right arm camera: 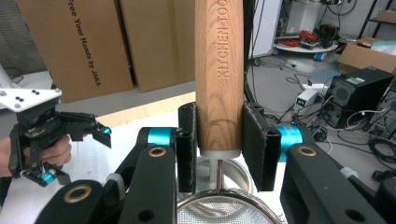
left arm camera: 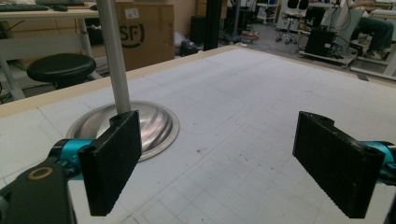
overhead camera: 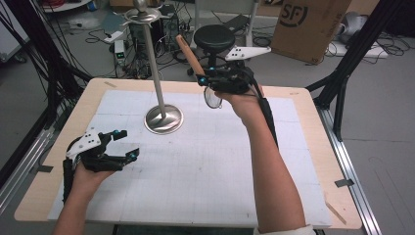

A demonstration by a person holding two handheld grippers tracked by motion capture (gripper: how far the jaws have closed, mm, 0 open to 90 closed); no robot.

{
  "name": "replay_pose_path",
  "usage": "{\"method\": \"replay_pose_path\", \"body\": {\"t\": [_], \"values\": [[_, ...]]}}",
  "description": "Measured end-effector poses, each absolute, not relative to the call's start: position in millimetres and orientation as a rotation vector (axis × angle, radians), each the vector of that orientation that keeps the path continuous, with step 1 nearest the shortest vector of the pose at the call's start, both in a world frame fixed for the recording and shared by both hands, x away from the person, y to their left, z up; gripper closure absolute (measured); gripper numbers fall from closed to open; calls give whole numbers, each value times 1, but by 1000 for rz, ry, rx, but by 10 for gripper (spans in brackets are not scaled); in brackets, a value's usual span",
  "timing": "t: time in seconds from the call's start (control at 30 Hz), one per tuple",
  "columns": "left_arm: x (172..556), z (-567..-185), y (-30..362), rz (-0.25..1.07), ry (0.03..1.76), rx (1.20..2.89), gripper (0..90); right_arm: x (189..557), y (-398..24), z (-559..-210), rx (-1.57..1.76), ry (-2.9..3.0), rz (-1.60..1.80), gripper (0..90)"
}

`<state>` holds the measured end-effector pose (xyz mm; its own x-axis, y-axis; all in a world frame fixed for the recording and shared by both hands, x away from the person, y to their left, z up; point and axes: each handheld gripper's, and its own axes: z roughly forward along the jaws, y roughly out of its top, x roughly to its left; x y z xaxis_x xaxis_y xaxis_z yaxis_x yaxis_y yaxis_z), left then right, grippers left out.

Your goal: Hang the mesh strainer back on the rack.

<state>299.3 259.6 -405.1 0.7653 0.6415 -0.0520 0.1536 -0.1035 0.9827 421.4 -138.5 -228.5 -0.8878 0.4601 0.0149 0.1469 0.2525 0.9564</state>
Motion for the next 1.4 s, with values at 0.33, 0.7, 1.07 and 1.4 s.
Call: {"method": "replay_pose_path", "body": {"t": [0.33,0.7,1.07,1.4], "values": [[299,-405,259,460,643,1648,162,440,-132,-214,566,2256,1649,683],[299,-405,258,457,639,1651,161,453,-124,-199,575,2232,1628,683],[299,-404,260,457,638,1639,161,461,-110,-188,584,2220,1600,683],[299,-403,262,461,641,1639,162,465,-109,-190,603,2214,1609,683]]}}
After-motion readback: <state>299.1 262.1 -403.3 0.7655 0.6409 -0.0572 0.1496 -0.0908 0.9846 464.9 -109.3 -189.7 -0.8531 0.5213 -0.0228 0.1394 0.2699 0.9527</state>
